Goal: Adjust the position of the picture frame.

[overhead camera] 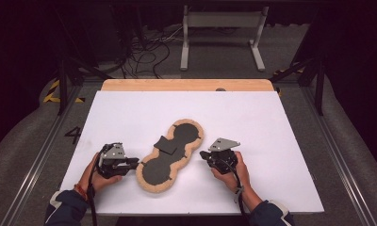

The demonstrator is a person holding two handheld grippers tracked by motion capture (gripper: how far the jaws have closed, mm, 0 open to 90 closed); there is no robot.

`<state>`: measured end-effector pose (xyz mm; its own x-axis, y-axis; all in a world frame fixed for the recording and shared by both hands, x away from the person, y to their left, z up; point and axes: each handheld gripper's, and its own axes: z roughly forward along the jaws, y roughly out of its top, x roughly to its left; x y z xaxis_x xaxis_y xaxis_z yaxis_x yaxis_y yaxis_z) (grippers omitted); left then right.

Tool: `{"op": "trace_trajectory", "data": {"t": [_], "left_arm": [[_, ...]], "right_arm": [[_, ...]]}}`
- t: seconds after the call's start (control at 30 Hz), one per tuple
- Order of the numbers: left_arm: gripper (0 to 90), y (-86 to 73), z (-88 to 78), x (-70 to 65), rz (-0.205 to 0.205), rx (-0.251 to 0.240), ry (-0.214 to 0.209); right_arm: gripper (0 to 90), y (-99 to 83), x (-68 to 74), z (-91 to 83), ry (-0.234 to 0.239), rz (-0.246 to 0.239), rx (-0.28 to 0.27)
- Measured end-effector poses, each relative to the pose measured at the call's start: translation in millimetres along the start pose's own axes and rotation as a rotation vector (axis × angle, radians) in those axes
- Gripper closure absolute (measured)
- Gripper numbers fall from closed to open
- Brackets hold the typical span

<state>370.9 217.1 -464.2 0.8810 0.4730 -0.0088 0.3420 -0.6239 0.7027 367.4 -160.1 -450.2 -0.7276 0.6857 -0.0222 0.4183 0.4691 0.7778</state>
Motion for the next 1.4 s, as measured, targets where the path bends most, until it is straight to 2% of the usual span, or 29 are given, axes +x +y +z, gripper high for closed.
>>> {"op": "trace_trajectory", "data": {"t": [0.17, 0.23, 0.37, 0.4, 0.47, 0.67, 0.77, 0.87, 0.97, 1.03, 1.1, 1.23, 1.27, 1.33, 1.4], "left_arm": [[80.1, 10.6, 4.9, -18.2, 0.031, 0.039, 0.021], [80.1, 13.7, 7.3, -24.1, 0.050, 0.044, 0.006], [80.2, 24.1, 16.7, -38.5, 0.095, 0.048, -0.053], [80.2, 24.1, 16.7, -38.5, 0.095, 0.048, -0.053], [80.5, 29.0, 20.5, -45.7, 0.121, 0.057, -0.057], [81.5, 35.8, 27.9, -58.4, 0.140, 0.056, -0.117], [82.8, 38.2, 30.7, -64.2, 0.164, 0.054, -0.148], [82.7, 39.1, 31.8, -68.9, 0.169, 0.051, -0.152], [82.7, 41.2, 34.3, -75.3, 0.178, 0.049, -0.160], [82.6, 45.2, 38.4, -84.7, 0.199, 0.046, -0.165], [82.6, 46.3, 38.9, -86.5, 0.209, 0.049, -0.160], [81.3, 45.8, 39.2, -86.0, 0.198, 0.043, -0.160], [81.4, 45.8, 39.1, -86.0, 0.209, 0.040, -0.161], [81.8, 44.9, 39.0, -85.8, 0.215, 0.036, -0.169], [81.4, 43.8, 38.5, -83.4, 0.205, 0.032, -0.176]], "right_arm": [[90.0, -3.7, 2.1, 3.1, 0.010, -0.021, 0.040], [90.0, -5.2, 1.7, 4.7, 0.003, -0.017, 0.048], [90.0, -7.5, 0.5, 6.8, -0.005, -0.004, 0.051], [90.0, -7.5, 0.5, 6.8, -0.005, -0.004, 0.051], [90.0, -7.9, 0.0, 6.1, -0.005, -0.005, 0.053], [90.0, -11.7, -9.0, 1.0, -0.008, 0.017, 0.055], [90.0, -12.3, -10.8, 1.4, -0.017, 0.048, 0.047], [90.0, -12.6, -9.9, 0.6, -0.027, 0.035, 0.050], [90.0, -13.5, -11.7, 0.5, -0.024, 0.047, 0.044], [90.0, -13.2, -13.5, 1.5, -0.029, 0.060, 0.041], [90.0, -12.8, -14.6, 2.2, -0.035, 0.060, 0.039], [90.0, -12.8, -16.4, 1.9, -0.033, 0.052, 0.042], [88.0, -12.2, -14.6, -0.3, -0.049, 0.032, 0.058], [87.8, -12.0, -14.4, -1.7, -0.050, 0.022, 0.066], [90.0, -12.8, -16.5, -8.1, -0.027, 0.019, 0.063]]}}
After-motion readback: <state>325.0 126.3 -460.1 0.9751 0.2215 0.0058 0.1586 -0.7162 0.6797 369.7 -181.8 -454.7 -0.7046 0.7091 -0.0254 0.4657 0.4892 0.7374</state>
